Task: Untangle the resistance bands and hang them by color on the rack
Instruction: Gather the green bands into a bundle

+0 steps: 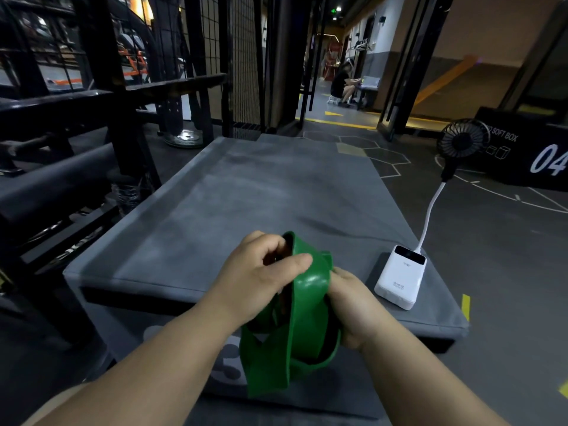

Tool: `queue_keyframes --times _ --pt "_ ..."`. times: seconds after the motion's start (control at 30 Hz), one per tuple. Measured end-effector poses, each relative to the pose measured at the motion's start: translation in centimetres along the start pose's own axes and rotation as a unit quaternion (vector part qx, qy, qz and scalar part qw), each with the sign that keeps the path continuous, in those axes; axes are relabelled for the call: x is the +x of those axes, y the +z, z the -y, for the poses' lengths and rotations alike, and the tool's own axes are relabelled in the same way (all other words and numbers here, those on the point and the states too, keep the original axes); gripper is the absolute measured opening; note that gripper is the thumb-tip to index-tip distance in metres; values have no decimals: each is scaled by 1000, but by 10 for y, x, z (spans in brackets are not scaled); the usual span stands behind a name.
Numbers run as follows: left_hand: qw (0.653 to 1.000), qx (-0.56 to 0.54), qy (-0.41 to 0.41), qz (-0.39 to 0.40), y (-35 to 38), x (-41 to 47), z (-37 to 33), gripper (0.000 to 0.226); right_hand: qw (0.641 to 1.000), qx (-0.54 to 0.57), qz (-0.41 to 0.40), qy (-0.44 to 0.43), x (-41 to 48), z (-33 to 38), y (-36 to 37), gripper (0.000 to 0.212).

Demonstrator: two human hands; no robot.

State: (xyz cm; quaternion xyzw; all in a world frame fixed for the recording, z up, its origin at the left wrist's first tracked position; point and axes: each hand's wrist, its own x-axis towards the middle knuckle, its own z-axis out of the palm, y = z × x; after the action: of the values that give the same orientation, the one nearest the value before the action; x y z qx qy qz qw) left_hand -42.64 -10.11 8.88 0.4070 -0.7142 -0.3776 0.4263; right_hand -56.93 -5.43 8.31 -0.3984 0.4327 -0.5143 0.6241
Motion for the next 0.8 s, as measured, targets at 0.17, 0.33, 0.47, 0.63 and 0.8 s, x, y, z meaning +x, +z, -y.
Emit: queue_keyframes --times 0.17,0.33,0.47,0.63,0.8 --pt "998 -39 -11 41 0 -1 4 33 1000 -19 2 -2 -3 -1 1 6" --pt "995 -79 -15 63 -3 0 10 36 1000 -15 14 -16 -2 -5 -4 17" --pt "995 -61 4 83 -11 0 11 36 999 -20 32 -21 -2 -8 -10 20" --pt "997 14 25 72 -10 -5 12 32 997 -20 70 -15 0 -12 -19 44" --pt "998 11 28 60 -6 -10 17 33 990 -27 133 -39 -5 -13 -22 47"
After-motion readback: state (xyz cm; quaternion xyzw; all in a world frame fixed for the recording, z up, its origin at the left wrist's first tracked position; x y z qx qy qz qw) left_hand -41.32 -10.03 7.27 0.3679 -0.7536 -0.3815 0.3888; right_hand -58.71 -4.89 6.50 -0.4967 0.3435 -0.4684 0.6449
